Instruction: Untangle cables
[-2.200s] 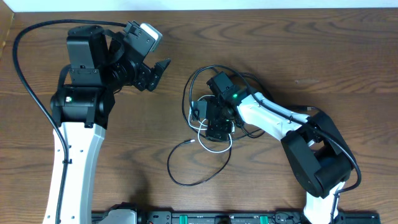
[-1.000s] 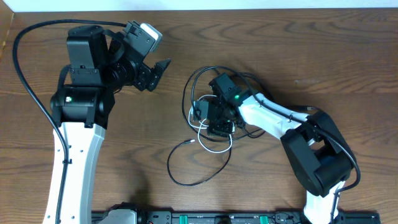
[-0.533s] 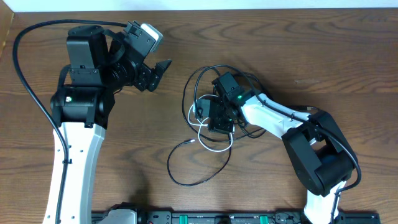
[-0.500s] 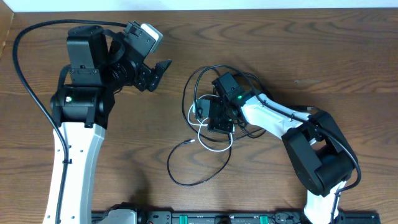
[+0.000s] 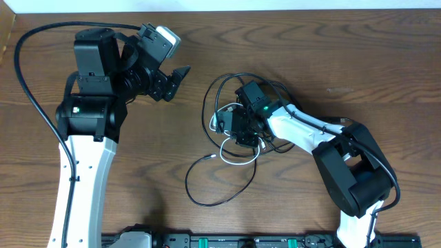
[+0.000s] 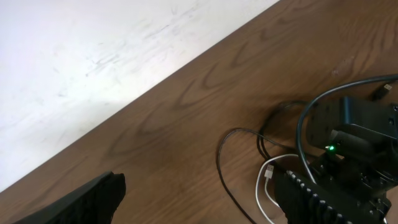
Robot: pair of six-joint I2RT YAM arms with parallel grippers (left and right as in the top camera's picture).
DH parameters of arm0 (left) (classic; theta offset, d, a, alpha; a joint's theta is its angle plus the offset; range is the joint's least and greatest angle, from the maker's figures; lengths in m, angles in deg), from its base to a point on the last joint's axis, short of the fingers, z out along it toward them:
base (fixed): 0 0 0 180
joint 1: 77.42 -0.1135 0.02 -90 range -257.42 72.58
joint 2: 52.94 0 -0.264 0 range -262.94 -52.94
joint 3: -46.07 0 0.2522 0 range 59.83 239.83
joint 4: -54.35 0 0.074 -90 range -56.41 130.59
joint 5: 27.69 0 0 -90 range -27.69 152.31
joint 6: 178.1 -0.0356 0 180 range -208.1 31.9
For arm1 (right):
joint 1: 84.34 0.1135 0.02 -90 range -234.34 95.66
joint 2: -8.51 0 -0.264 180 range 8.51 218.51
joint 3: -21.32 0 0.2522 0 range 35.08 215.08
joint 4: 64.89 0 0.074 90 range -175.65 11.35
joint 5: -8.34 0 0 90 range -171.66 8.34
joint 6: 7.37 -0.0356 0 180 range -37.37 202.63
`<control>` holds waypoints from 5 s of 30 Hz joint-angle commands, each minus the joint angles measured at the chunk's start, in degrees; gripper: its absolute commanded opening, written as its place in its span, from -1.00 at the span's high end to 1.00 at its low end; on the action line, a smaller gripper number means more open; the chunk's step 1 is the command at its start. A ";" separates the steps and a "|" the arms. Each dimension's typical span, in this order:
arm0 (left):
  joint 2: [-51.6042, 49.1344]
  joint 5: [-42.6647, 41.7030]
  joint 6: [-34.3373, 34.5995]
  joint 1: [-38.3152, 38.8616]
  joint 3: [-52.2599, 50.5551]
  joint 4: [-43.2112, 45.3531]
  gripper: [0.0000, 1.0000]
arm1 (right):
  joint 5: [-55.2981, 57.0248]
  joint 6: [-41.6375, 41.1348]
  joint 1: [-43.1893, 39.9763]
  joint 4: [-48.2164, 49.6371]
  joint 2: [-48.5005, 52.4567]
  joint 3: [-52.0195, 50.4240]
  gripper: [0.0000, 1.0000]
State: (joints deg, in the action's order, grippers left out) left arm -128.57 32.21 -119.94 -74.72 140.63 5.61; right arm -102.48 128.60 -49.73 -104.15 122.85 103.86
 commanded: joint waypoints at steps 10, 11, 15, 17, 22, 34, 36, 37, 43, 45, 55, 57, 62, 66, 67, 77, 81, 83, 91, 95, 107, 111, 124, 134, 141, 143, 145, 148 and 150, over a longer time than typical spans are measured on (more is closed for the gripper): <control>-0.22 -0.98 -0.50 -0.22 0.42 -0.20 -0.64 | 2.08 -6.58 -0.02 0.48 -3.93 1.68 0.98; -0.22 -0.98 -0.50 -0.22 0.42 -0.20 -0.64 | 2.40 -6.80 -0.02 0.46 -4.85 2.08 0.98; -0.22 -0.96 -0.50 -0.22 0.42 -0.42 -0.64 | 4.52 -8.33 -0.02 1.33 -9.27 2.86 0.98; -0.22 -0.96 -0.50 -0.22 0.42 -0.61 -0.64 | 4.83 -8.72 -0.02 1.77 -13.11 2.86 0.98; -0.22 -0.96 -0.52 -0.22 0.42 -0.61 -0.64 | 4.85 -9.79 -0.02 2.78 -19.96 2.86 0.98; -0.24 -0.96 -0.52 -0.22 0.42 -1.03 -0.64 | 15.67 -10.84 -0.07 5.44 -36.20 2.86 0.98; -0.24 -0.96 -0.52 -0.22 0.42 -1.03 -0.64 | 18.80 -10.84 -0.07 5.79 -38.16 2.86 0.98; -0.24 -0.94 -0.52 -0.22 0.42 -1.05 -0.64 | 20.79 -10.82 -0.09 5.88 -39.26 2.86 0.98; -0.24 -0.92 -0.52 -0.22 0.42 -1.07 -0.64 | 34.34 -11.56 -1.49 6.08 -43.50 2.86 0.98; -0.24 -0.92 -0.52 -0.22 0.42 -1.22 -0.64 | 38.49 -11.72 -2.51 6.03 -44.15 2.86 0.98; -0.35 -0.72 -0.55 -0.22 0.42 -1.55 -0.64 | 48.96 -11.87 -10.36 13.49 -48.94 3.19 0.98; -0.35 -0.74 -0.52 -0.22 0.42 -1.73 -0.64 | 48.98 -11.87 -11.52 13.51 -50.10 3.52 0.98; -0.35 -0.74 -0.55 -0.22 0.42 -2.05 -0.64 | 48.98 -13.11 -15.52 12.07 -53.20 3.56 0.98; -0.35 -0.72 -0.52 -0.22 0.42 -2.10 -0.64 | 49.09 -16.46 -18.51 9.07 -53.24 3.56 0.98; -0.35 -0.72 -0.55 -0.22 0.42 -2.10 -0.64 | 49.31 -17.92 -19.47 8.20 -53.16 3.56 0.98; -0.35 -0.74 -0.55 -0.22 0.42 -2.12 -0.63 | 49.42 -30.69 -36.20 3.89 -52.15 3.54 0.98; -0.35 -0.72 -0.52 -0.22 0.42 -2.14 -0.63 | 49.35 -39.23 -44.26 3.21 -51.25 3.54 0.98; -0.35 -0.74 -0.52 -0.22 0.42 -2.19 -0.63 | 48.22 -43.12 -48.22 2.99 -50.75 3.54 0.98; -0.37 -0.74 -0.52 -0.22 0.42 -2.32 -0.63 | 39.58 -54.12 -62.77 2.56 -45.94 3.54 0.98; -0.37 -0.76 -0.52 -0.22 0.42 -2.32 -0.63 | 36.39 -56.22 -68.02 2.58 -41.97 3.54 0.98; -0.39 -0.76 -0.52 -0.22 0.42 -3.67 -0.63 | 30.99 -58.80 -81.99 8.92 -27.45 3.54 0.97; -0.39 -0.76 -0.52 -0.22 0.42 -3.91 -0.63 | 31.21 -58.77 -86.31 10.40 -22.91 3.54 0.97; -0.39 -0.74 -0.55 -0.22 0.42 -6.14 -0.63 | 31.21 -55.98 -96.98 15.47 -8.74 3.54 0.97; -0.44 -0.76 -0.52 -0.22 0.42 -6.14 -0.63 | 27.98 -54.38 -99.12 17.59 -1.81 3.54 0.91; -0.68 -0.76 -0.50 -0.22 0.42 -6.14 -0.64 | 18.67 -53.46 -98.55 19.06 -1.73 3.54 -0.99; -0.87 -0.76 -0.50 -0.22 0.42 -6.14 -0.64 | 18.58 -53.64 -97.90 19.12 -1.73 3.54 -0.98; -1.09 -0.76 -0.50 -0.22 0.42 -6.14 -0.64 | 18.01 -53.77 -97.11 19.37 -1.81 3.56 -0.99; -1.31 -0.76 -0.50 -0.22 0.42 -6.14 -0.64 | 17.27 -55.08 -95.51 19.93 -2.25 3.58 -0.99; -1.36 -0.76 -0.50 -0.22 0.42 -6.14 -0.64 | 17.22 -56.35 -94.20 20.39 -2.84 3.80 -0.98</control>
State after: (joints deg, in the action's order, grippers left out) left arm -129.40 32.21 -119.92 -74.72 140.63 -0.34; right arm -83.53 74.09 -146.23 -84.30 121.10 106.59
